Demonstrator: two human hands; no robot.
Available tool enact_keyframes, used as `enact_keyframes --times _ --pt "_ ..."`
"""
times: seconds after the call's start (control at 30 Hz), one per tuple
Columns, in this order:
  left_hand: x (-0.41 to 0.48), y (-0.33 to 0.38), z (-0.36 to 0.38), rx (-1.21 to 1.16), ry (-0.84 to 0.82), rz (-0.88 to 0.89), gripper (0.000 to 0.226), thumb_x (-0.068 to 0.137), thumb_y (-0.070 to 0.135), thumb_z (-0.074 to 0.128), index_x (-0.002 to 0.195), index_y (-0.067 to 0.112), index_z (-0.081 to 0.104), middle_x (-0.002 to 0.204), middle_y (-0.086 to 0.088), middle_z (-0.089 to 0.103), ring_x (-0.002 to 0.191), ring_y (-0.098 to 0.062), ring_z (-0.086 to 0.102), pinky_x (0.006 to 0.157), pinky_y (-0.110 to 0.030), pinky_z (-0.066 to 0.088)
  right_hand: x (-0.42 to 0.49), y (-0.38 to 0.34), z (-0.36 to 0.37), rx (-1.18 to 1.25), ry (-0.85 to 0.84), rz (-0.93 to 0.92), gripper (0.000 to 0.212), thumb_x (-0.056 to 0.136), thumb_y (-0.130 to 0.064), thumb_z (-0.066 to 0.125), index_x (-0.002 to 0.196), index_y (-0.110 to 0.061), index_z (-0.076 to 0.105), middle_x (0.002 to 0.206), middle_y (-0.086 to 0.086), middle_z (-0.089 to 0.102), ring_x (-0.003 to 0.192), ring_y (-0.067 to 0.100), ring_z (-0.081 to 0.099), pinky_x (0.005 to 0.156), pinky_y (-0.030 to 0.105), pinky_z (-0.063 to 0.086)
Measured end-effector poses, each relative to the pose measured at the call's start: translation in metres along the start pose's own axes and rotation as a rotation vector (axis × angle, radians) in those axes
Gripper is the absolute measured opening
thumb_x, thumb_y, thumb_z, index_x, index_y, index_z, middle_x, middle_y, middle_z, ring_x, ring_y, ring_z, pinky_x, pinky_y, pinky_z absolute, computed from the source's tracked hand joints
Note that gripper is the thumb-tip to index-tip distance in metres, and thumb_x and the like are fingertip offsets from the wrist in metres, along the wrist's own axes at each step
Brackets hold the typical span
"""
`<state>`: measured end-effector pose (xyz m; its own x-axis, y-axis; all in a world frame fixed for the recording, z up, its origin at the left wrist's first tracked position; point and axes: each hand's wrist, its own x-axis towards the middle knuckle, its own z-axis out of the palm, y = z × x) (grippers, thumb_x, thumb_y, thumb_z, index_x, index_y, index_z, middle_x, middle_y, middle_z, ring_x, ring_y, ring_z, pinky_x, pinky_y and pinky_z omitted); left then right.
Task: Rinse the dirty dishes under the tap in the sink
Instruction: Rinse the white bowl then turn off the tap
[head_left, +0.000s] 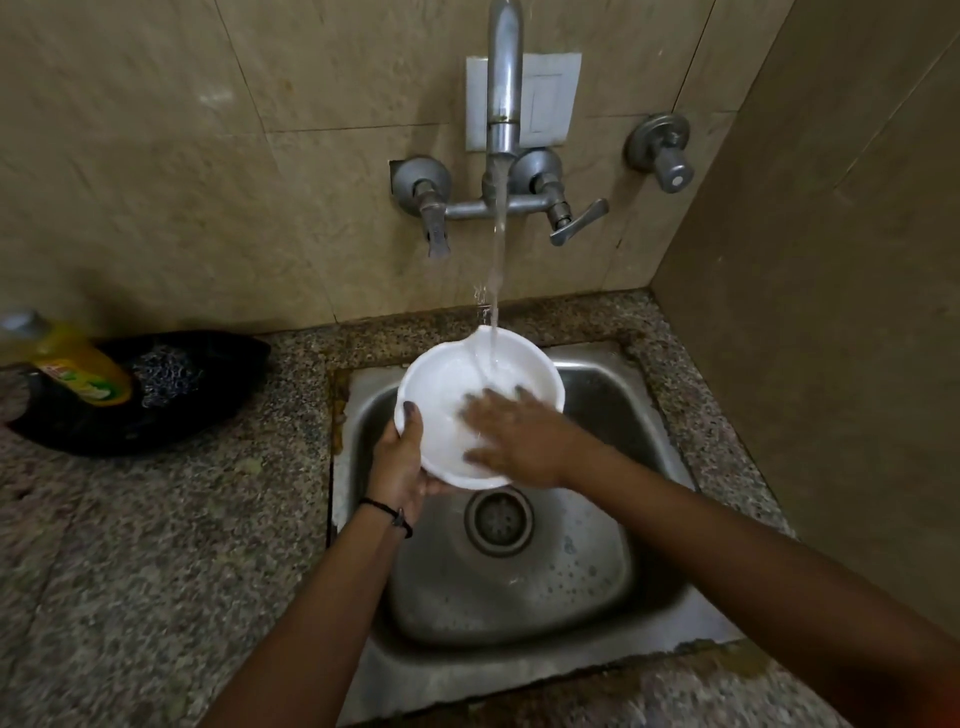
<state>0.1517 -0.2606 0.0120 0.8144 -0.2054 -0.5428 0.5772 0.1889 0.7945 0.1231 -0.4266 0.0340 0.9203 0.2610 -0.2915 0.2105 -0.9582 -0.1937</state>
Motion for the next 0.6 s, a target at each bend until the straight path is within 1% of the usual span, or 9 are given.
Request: enact_keyframes --times 0.07,0.17,0.23,0.3,0.37,0.4,0.5,0.53,0.6 --pt "-0.001 0.001 0.005 0.007 -0.005 -0.007 0.043 0.095 0.051 0.044 0.131 0.028 0.050 0.118 -0.005 0.065 0.097 -0.028 0.066 0.061 -0.052 0.058 0.007 0.007 0.000 -0.001 0.075 0.205 0.071 0.098 -0.050 0.030 0.152 -0.012 0.001 0.159 0.011 -0.008 0.147 0.024 -0.008 0.118 0.038 -0.006" --pt "-0.002 0.000 0.016 0.022 -0.041 -0.035 0.044 0.095 0.052 0.042 0.130 0.027 0.053 0.110 -0.003 0.069 0.091 -0.025 0.070 0.061 -0.050 0.059 0.029 -0.018 0.005 0.149 0.189 0.274 0.071 0.100 -0.044 0.029 0.150 -0.007 -0.004 0.157 0.018 -0.013 0.145 0.030 -0.013 0.117 0.042 -0.007" --pt "-0.001 -0.001 0.019 0.050 -0.025 -0.028 0.047 0.093 0.056 0.042 0.125 0.025 0.057 0.107 -0.003 0.072 0.088 -0.026 0.072 0.061 -0.048 0.058 0.032 -0.038 0.005 0.233 0.220 0.190 0.064 0.102 -0.034 0.030 0.150 -0.003 0.002 0.158 0.019 -0.004 0.146 0.030 -0.007 0.119 0.043 -0.004" --pt "0.004 -0.003 0.015 0.076 0.037 -0.018 0.056 0.089 0.061 0.044 0.125 0.021 0.060 0.106 -0.004 0.072 0.086 -0.023 0.072 0.060 -0.042 0.059 0.021 -0.052 0.007 0.232 0.229 -0.023 0.056 0.100 -0.021 0.036 0.148 0.000 0.016 0.156 0.019 0.016 0.146 0.028 0.009 0.120 0.038 0.002" --pt "0.009 -0.002 0.005 0.061 0.104 0.003 0.062 0.088 0.062 0.045 0.128 0.017 0.057 0.110 -0.008 0.070 0.083 -0.024 0.071 0.059 -0.035 0.057 -0.001 -0.054 0.015 0.288 0.177 -0.142 0.052 0.099 -0.021 0.039 0.148 -0.008 0.025 0.153 0.013 0.029 0.143 0.023 0.023 0.120 0.035 0.009" --pt "0.011 -0.001 -0.001 0.068 0.122 0.016 0.065 0.086 0.064 0.046 0.132 0.018 0.053 0.116 -0.009 0.068 0.088 -0.027 0.069 0.064 -0.039 0.059 -0.011 -0.046 0.018 0.265 0.144 -0.163 0.050 0.100 -0.024 0.039 0.148 -0.011 0.028 0.152 0.010 0.032 0.142 0.021 0.027 0.119 0.035 0.013" --pt "0.012 0.003 -0.011 0.091 0.105 0.028 0.056 0.088 0.062 0.046 0.134 0.030 0.048 0.123 -0.004 0.061 0.104 -0.034 0.062 0.072 -0.063 0.055 -0.032 -0.009 0.020 -0.110 0.157 -0.208 0.047 0.090 -0.033 0.058 0.135 -0.018 0.052 0.139 0.007 0.052 0.131 0.023 0.046 0.114 0.045 0.022" --pt "0.011 0.004 -0.012 0.095 0.079 0.028 0.049 0.090 0.060 0.044 0.131 0.033 0.048 0.122 -0.003 0.060 0.104 -0.034 0.061 0.071 -0.064 0.054 -0.036 0.004 0.015 -0.277 0.167 -0.187 0.046 0.080 -0.035 0.070 0.123 -0.020 0.063 0.129 0.008 0.061 0.123 0.027 0.054 0.109 0.055 0.027" --pt "0.011 0.004 -0.012 0.087 0.031 0.013 0.042 0.092 0.057 0.043 0.126 0.035 0.051 0.121 -0.001 0.061 0.104 -0.031 0.061 0.072 -0.060 0.055 -0.041 0.024 0.008 -0.446 0.209 -0.107 0.042 0.066 -0.040 0.081 0.102 -0.022 0.072 0.116 0.009 0.068 0.117 0.031 0.059 0.097 0.073 0.023"
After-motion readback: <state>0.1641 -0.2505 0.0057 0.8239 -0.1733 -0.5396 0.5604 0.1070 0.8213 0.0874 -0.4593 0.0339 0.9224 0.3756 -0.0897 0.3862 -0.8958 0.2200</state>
